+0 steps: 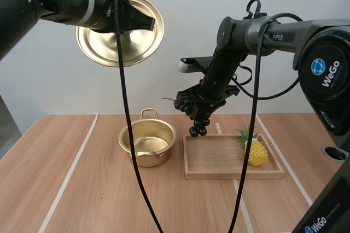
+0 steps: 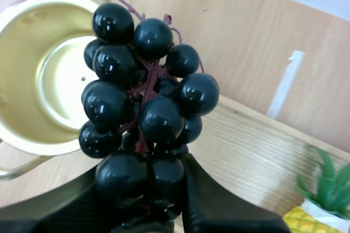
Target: Open the pot, put the grape inside, and close it
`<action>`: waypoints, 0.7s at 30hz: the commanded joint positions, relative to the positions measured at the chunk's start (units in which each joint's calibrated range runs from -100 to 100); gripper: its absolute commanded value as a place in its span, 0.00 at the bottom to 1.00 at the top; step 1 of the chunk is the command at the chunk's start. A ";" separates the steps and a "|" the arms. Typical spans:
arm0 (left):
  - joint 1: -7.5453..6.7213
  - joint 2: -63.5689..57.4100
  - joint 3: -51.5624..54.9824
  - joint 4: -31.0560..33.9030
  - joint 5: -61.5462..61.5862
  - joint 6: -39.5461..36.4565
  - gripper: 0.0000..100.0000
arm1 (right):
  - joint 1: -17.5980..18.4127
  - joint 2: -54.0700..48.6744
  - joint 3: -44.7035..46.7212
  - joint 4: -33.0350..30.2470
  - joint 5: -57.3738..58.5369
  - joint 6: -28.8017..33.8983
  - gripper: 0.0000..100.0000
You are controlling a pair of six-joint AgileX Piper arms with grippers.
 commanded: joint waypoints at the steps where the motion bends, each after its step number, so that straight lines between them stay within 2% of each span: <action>1: 0.20 -2.42 -0.47 6.35 1.57 -5.62 0.00 | 0.02 -1.60 -0.46 2.48 1.22 -3.26 0.00; 8: 4.09 -8.35 -0.47 16.09 3.34 -8.73 0.00 | 0.02 -1.88 -0.46 4.44 1.05 -9.77 0.00; 10: 4.99 -10.21 -0.47 17.11 4.09 -9.15 0.00 | 0.02 -1.88 -0.46 6.07 1.05 -11.56 0.00; 16: 6.64 -14.79 -0.47 17.21 5.88 -10.03 0.00 | 0.25 -1.88 -0.46 12.53 0.88 -17.50 0.00; 21: 7.52 -16.24 -0.47 19.52 4.57 -10.03 0.00 | 2.98 -1.88 -1.73 12.09 -1.24 -19.17 0.00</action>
